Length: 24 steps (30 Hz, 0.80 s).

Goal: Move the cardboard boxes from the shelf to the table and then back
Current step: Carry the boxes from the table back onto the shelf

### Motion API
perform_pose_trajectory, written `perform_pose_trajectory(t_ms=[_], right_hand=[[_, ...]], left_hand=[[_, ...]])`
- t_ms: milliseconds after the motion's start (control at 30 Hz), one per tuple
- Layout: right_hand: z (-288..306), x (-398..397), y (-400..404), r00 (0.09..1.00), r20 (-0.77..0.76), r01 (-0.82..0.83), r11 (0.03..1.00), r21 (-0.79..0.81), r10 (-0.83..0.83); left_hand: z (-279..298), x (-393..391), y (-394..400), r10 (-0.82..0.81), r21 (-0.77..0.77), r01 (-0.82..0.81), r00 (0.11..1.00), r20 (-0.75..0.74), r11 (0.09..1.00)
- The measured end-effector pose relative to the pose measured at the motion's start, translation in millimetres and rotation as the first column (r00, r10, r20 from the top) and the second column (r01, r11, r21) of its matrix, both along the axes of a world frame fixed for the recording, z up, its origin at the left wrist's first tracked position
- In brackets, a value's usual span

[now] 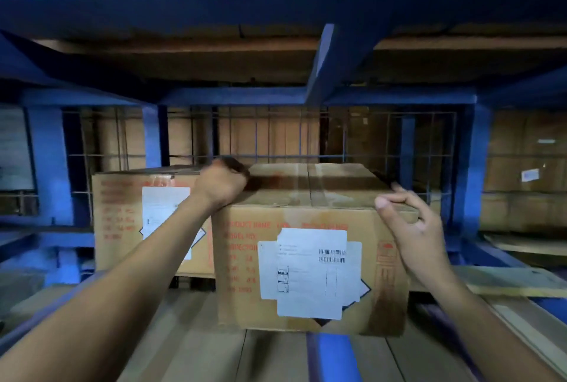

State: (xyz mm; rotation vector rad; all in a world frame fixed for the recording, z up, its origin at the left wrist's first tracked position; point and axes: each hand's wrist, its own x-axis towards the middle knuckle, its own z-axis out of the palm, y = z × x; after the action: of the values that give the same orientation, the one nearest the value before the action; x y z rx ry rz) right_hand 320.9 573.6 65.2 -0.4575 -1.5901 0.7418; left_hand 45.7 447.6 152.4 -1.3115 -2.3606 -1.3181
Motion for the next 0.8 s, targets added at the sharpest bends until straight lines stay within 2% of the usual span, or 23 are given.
perform_pose_trajectory(t_ms=[67, 100, 167, 233, 267, 467, 600, 800], right_hand=[[8, -11, 10, 0.999, -0.037, -0.001, 1.000, 0.006, 0.001], [11, -16, 16, 0.999, -0.039, 0.008, 1.000, -0.007, -0.008], [14, -24, 31, 0.999, -0.039, 0.018, 0.999, -0.042, -0.019], [15, -33, 47, 0.999, -0.037, 0.022, 0.997, -0.079, -0.025], [16, -38, 56, 0.999, -0.039, 0.035, 0.996, -0.088, -0.038], [24, -59, 87, 0.994, -0.045, 0.097, 0.990, -0.099, -0.102], [26, -74, 107, 0.996, -0.014, 0.083, 0.988, -0.129, -0.086], [17, -83, 117, 0.988, -0.015, 0.153, 0.984, -0.095, -0.155]], left_hand=[[-4, 9, 5, 0.208, 0.122, -0.186, 0.957, -0.203, 0.975], [-11, 18, 8, 0.254, 0.179, -0.204, 0.908, -0.333, 0.963], [-29, 39, 14, 0.247, 0.218, -0.144, 0.776, -0.580, 0.965], [-51, 47, 26, 0.195, 0.148, -0.127, 0.663, -0.723, 0.981], [-60, 47, 33, 0.182, 0.118, -0.142, 0.633, -0.753, 0.983], [-115, 17, 69, 0.081, 0.039, -0.084, 0.583, -0.808, 0.996], [-135, -3, 89, 0.049, -0.031, -0.119, 0.618, -0.785, 0.992], [-145, -17, 106, 0.052, -0.074, -0.171, 0.632, -0.773, 0.983]])
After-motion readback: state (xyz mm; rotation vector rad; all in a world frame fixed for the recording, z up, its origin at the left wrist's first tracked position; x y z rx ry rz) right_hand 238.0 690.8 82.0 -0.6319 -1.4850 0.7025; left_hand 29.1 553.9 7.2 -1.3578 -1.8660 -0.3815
